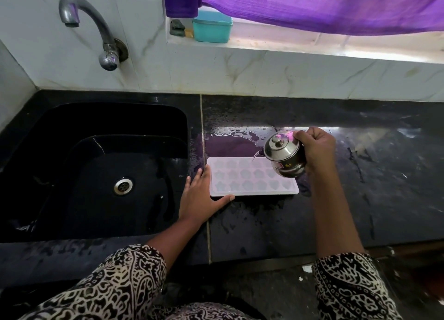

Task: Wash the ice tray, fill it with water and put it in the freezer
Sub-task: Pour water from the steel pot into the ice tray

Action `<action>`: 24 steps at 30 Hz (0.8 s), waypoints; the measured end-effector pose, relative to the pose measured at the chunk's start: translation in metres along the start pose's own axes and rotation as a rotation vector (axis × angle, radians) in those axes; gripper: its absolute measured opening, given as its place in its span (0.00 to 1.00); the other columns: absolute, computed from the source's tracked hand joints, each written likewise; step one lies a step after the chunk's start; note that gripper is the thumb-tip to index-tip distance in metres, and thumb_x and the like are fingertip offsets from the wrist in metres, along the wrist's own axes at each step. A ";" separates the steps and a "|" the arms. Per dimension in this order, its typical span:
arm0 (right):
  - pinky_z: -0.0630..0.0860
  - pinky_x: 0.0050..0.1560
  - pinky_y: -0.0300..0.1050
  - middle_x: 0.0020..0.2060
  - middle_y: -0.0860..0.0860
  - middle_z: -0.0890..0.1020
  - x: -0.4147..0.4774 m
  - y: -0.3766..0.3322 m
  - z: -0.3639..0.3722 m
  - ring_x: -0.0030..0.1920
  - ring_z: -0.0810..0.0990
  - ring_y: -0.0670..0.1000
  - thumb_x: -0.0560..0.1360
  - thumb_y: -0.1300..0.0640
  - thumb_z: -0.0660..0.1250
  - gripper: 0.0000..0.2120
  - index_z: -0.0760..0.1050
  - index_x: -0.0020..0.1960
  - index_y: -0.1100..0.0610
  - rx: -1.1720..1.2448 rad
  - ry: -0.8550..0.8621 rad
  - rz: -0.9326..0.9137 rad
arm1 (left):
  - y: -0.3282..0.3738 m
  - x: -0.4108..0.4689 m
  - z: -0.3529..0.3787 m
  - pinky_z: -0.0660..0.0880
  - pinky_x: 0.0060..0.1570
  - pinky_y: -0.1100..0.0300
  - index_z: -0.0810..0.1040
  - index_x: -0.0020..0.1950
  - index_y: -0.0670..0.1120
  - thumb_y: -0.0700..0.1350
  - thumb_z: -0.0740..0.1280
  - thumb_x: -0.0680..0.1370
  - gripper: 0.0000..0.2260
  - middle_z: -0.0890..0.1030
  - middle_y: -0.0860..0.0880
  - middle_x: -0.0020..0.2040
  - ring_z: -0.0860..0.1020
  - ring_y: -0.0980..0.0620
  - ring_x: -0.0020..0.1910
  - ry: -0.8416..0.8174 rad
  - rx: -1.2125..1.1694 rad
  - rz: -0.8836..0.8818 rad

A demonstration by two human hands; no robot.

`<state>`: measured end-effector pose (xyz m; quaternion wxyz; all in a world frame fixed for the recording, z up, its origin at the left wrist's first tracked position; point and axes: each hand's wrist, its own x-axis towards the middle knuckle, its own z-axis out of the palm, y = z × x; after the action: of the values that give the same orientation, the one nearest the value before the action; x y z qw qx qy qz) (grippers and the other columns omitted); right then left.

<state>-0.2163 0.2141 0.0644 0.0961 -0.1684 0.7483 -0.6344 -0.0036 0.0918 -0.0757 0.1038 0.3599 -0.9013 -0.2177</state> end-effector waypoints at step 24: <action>0.67 0.25 0.33 0.19 0.43 0.70 -0.001 0.001 -0.001 0.22 0.68 0.41 0.70 0.63 0.69 0.16 0.65 0.29 0.54 0.040 0.015 0.010 | 0.001 0.000 0.000 0.45 0.75 0.54 0.49 0.79 0.45 0.78 0.52 0.64 0.53 0.57 0.49 0.79 0.51 0.55 0.78 -0.013 0.010 -0.004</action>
<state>-0.2157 0.2160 0.0639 0.0973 -0.1580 0.7371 -0.6499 -0.0042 0.0926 -0.0746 0.0958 0.3610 -0.9022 -0.2157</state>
